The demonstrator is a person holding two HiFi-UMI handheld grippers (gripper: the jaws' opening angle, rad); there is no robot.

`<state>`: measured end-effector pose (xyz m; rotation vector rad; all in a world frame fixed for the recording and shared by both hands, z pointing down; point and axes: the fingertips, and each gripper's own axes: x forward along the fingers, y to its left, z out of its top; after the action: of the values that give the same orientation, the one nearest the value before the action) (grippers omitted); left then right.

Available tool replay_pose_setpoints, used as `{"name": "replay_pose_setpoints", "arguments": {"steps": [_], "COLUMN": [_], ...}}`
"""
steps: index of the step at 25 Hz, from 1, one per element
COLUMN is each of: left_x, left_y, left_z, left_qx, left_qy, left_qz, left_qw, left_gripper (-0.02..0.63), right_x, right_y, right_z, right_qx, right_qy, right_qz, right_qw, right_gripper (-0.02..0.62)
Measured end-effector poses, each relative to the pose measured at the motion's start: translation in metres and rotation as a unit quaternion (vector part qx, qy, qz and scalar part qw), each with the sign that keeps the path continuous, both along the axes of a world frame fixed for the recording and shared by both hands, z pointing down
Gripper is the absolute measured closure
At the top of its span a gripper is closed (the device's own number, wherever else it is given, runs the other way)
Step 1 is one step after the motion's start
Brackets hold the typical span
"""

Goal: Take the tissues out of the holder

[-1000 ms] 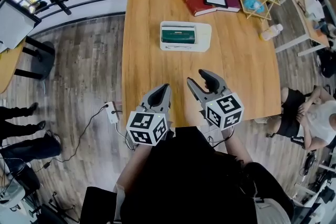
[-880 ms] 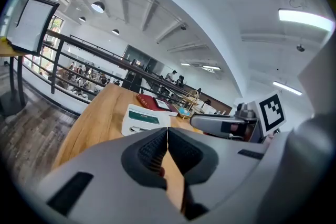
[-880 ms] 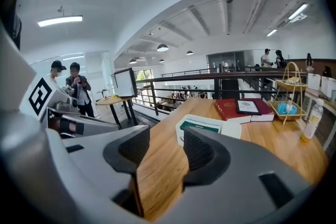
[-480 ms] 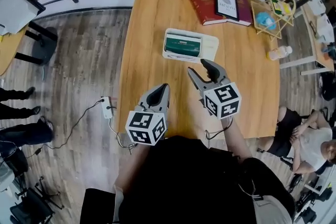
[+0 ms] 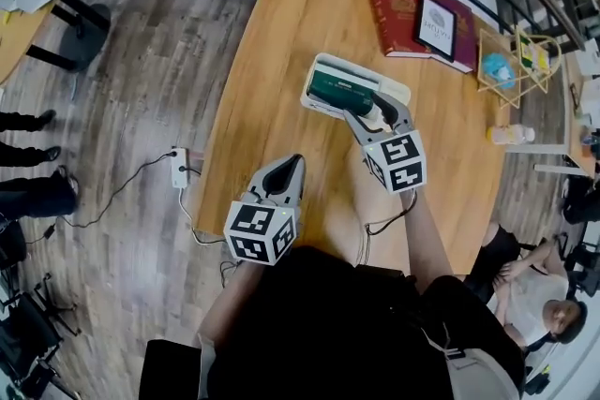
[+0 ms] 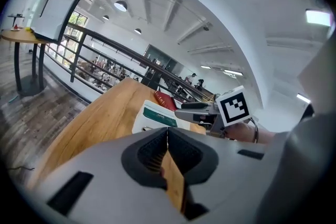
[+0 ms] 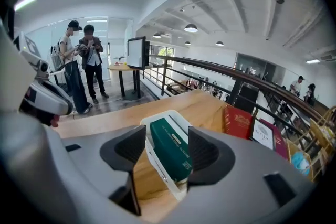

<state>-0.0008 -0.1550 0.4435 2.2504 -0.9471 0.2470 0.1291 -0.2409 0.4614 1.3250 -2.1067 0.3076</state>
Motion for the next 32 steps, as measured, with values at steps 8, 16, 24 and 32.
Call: {"name": "replay_pose_setpoints", "arguments": {"steps": [8,16,24,32], "left_x": [-0.002,-0.002,-0.01,-0.014], "left_y": [-0.012,-0.018,-0.027,-0.032], "left_z": [0.02,0.036,0.043,0.048], "left_qx": [-0.027,-0.049,-0.058,-0.065], "left_qy": [0.007,0.019,0.029,0.039], "left_qz": [-0.03,-0.046,-0.062,-0.07], "left_qw": [0.9992,0.9976,0.9959,0.9946], "left_gripper": [0.594,0.594,0.593,0.594], "right_x": [0.004,0.002,0.014,0.012], "right_y": [-0.027,-0.041,-0.045,-0.046], "right_z": [0.04,0.068,0.096,0.118], "right_qx": [-0.064,-0.144,-0.233,-0.255], "right_qy": [0.072,0.115,0.197,0.253], "right_qz": [-0.093,-0.178,-0.249,-0.279], "right_qw": [0.991,0.967,0.919,0.891], "right_gripper": [0.301,0.256,0.236,0.259]}}
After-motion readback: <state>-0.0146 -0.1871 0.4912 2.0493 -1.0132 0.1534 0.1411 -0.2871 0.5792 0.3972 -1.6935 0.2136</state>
